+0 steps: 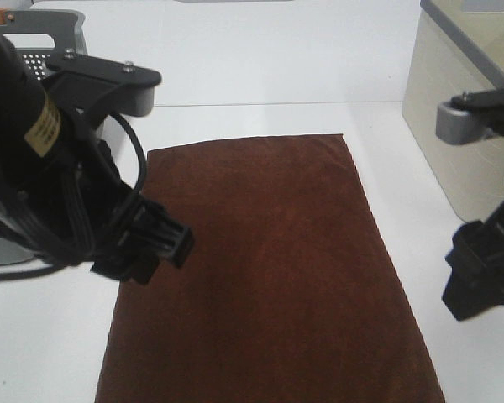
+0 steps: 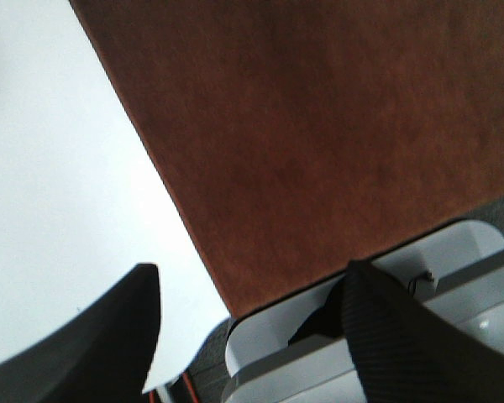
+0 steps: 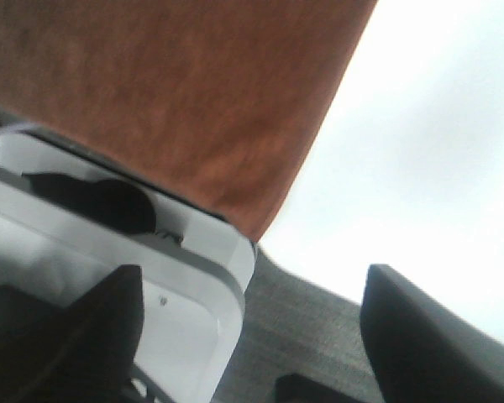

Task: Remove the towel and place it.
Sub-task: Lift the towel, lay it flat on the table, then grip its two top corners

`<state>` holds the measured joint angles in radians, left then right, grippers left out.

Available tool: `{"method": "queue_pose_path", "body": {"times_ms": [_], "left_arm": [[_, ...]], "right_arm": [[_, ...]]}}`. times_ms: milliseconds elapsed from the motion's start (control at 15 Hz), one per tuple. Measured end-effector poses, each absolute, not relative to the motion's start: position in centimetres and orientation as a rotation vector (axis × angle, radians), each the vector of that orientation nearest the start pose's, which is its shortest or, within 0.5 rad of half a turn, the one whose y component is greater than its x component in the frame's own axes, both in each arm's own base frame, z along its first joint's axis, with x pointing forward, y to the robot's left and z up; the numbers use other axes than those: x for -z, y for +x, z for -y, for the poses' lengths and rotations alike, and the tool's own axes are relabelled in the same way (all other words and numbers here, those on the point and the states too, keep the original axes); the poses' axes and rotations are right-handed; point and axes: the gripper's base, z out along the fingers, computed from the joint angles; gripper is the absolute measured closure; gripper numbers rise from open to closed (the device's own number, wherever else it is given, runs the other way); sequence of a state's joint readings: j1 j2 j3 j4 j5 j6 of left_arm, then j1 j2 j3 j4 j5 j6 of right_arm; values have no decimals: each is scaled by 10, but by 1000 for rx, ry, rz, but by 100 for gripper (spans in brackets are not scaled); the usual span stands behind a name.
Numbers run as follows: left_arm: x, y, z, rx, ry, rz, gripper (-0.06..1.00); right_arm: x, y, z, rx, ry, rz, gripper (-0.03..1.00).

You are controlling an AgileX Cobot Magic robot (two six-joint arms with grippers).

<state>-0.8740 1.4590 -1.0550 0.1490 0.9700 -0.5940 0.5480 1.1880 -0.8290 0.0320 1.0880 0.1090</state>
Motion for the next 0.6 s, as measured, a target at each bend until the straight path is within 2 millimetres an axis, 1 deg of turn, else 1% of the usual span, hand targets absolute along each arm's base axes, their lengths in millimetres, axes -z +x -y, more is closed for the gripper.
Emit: {"method": "queue_pose_path", "body": {"times_ms": [133,267,400,467,533,600], "left_arm": [[-267,212,192,184,390,-2729,34],[-271,237,177,226,341,-2628,34],[-276,261,158,240,276,-2547,34],[-276,261,158,240,276,-2547,34],[-278,274,150,230,245,-2532,34],[-282,299,143,205,237,-2519,34]], "right_arm": [[-275,192,-114,-84,-610,-2825,30],[-289,219,-127,-58,-603,-2769,31],[-301,251,-143,-19,-612,-2716,31],[-301,251,-143,-19,-612,-2716,31],[-304,269,-152,-1,-616,-2696,31],[-302,303,-171,16,-619,-2674,31]]}}
